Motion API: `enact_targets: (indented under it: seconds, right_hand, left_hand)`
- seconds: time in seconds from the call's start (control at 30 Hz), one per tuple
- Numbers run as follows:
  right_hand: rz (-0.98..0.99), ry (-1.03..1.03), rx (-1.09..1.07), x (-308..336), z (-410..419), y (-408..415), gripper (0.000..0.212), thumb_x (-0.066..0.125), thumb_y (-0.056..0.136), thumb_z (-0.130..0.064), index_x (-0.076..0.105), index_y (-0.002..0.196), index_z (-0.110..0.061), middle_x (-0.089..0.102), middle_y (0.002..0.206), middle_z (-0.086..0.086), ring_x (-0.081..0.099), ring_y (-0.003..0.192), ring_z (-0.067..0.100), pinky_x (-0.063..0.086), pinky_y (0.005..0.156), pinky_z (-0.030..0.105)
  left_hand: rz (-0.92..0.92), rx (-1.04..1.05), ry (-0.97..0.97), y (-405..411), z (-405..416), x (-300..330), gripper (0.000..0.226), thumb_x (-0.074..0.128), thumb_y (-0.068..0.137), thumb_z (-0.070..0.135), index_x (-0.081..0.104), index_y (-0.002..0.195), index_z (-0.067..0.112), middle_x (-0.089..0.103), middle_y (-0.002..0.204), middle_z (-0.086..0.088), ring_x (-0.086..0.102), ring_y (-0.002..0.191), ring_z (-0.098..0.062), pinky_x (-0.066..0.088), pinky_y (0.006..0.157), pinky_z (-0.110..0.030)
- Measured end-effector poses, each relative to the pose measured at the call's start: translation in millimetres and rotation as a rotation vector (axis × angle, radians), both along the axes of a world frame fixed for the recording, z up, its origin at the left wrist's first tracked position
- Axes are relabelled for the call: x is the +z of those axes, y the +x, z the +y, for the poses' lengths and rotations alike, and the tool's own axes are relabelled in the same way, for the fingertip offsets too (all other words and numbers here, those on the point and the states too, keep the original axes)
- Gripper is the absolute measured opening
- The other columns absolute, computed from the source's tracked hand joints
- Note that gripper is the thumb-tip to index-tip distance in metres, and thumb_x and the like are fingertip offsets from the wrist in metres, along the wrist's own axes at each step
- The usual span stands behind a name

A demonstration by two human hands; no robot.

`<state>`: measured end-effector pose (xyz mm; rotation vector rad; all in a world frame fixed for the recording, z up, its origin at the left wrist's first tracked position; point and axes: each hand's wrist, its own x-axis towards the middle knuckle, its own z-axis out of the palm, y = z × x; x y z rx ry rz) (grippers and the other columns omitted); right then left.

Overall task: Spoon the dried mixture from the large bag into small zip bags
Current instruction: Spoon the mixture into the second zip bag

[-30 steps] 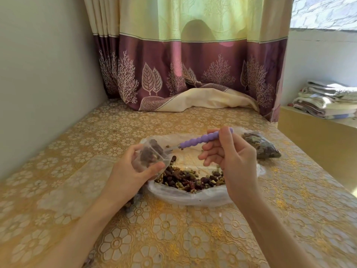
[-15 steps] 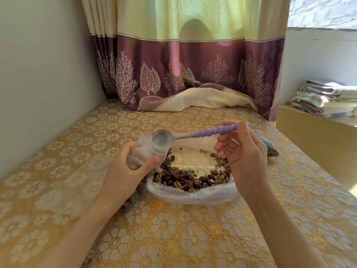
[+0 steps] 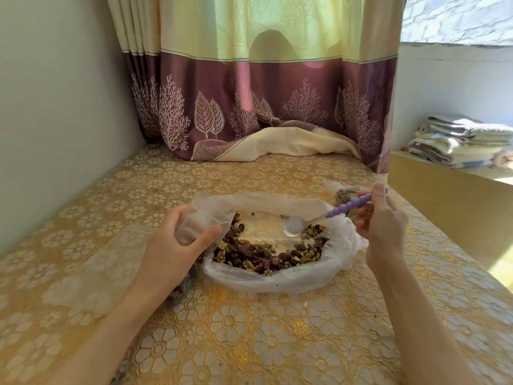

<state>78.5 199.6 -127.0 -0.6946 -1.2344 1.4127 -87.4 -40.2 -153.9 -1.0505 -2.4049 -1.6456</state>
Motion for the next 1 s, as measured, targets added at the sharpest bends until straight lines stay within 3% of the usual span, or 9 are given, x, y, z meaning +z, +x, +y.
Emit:
enact_targets:
  seconds: [0.17,0.33,0.47,0.63,0.77,0.93,1.0]
  right_hand:
    - [-0.145,0.149,-0.023,-1.6,6.5,2.4,0.04,0.038,0.102,-0.03,0.057,0.07,-0.015,0.052,0.054,-0.004,0.041,0.044,0.004,0.034,0.046,0.02]
    - [-0.201,0.22,0.007,-3.0,11.8,3.0,0.043,0.034,0.104,-0.028,0.054,0.069,-0.012,0.056,0.045,-0.007,0.04,0.038,0.0,0.032,0.041,0.013]
    - [-0.285,0.197,0.095,-6.4,10.8,-1.6,0.048,0.039,0.102,-0.029,0.057,0.062,-0.011,0.053,0.045,-0.004,0.039,0.038,0.005,0.029,0.037,0.013]
    - [-0.323,0.09,0.204,-6.8,1.6,-9.2,0.049,0.048,0.099,-0.029,0.063,0.059,-0.006,0.054,0.041,-0.002,0.042,0.032,0.007,0.029,0.031,0.016]
    - [-0.349,-0.026,0.23,-7.2,0.4,-9.1,0.05,0.049,0.098,-0.028,0.064,0.058,-0.004,0.055,0.041,0.002,0.043,0.032,0.007,0.028,0.03,0.015]
    - [-0.305,-0.113,0.2,-7.5,1.7,-8.8,0.05,0.045,0.1,-0.024,0.061,0.059,-0.002,0.053,0.038,0.001,0.041,0.029,0.006,0.027,0.029,0.014]
    - [-0.28,-0.122,0.179,-7.3,3.0,-8.1,0.05,0.044,0.1,-0.024,0.061,0.059,-0.003,0.052,0.038,0.0,0.04,0.029,0.005,0.027,0.029,0.014]
  left_hand:
    - [-0.004,0.002,-0.004,-0.7,-0.2,0.0,0.067,0.063,0.062,0.073,0.049,0.114,0.033,0.063,0.11,0.005,0.058,0.105,-0.017,0.049,0.089,-0.04]
    - [0.005,0.009,-0.002,-0.8,0.8,-0.1,0.064,0.066,0.066,0.069,0.05,0.115,0.031,0.064,0.108,0.004,0.059,0.103,-0.018,0.049,0.086,-0.036]
    - [0.003,0.005,0.005,-0.9,0.7,0.3,0.062,0.065,0.066,0.062,0.051,0.116,0.029,0.064,0.111,0.0,0.058,0.106,-0.02,0.048,0.091,-0.043]
    - [0.006,-0.006,0.002,-1.1,-0.1,-0.2,0.061,0.066,0.068,0.067,0.05,0.114,0.03,0.064,0.106,0.002,0.059,0.102,-0.017,0.048,0.084,-0.035]
    - [0.009,-0.005,-0.01,-0.5,-0.1,0.4,0.061,0.066,0.068,0.067,0.051,0.113,0.03,0.064,0.11,-0.001,0.057,0.11,-0.022,0.047,0.093,-0.045]
    - [0.016,-0.007,-0.012,3.4,0.7,4.9,0.07,0.061,0.058,0.076,0.052,0.11,0.031,0.066,0.083,0.009,0.061,0.079,0.001,0.049,0.078,-0.032]
    - [0.026,-0.036,-0.014,5.0,1.4,6.1,0.064,0.064,0.062,0.071,0.054,0.109,0.029,0.066,0.078,0.009,0.061,0.071,0.002,0.045,0.068,-0.023]
